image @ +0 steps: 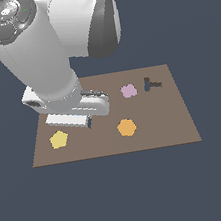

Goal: Insert a designated object into the corresponding slot on a board.

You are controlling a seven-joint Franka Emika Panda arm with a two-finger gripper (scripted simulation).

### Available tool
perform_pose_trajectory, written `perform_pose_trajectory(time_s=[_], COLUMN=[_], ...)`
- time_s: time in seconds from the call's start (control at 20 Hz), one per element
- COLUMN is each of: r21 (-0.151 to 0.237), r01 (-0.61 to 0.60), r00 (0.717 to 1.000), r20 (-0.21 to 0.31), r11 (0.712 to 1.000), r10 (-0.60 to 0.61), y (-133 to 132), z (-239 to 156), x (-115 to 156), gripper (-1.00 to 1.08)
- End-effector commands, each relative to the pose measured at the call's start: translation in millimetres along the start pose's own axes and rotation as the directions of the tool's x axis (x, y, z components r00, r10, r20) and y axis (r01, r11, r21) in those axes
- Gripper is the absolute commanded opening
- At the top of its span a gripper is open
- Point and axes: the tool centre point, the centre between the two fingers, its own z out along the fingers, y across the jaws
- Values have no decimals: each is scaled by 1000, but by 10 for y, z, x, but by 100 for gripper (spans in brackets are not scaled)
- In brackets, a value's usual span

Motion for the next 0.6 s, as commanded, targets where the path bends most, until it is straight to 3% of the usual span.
perform_pose_trajectory(time_s=[0.0,0.55], r21=[0,0], r01=[38,62], r00=[999,998], r20=[0,1], r11=[999,998], r10=[-38,-62], y=[-56,-94], z=[-5,77], x=[24,30], gripper=[-100,-100])
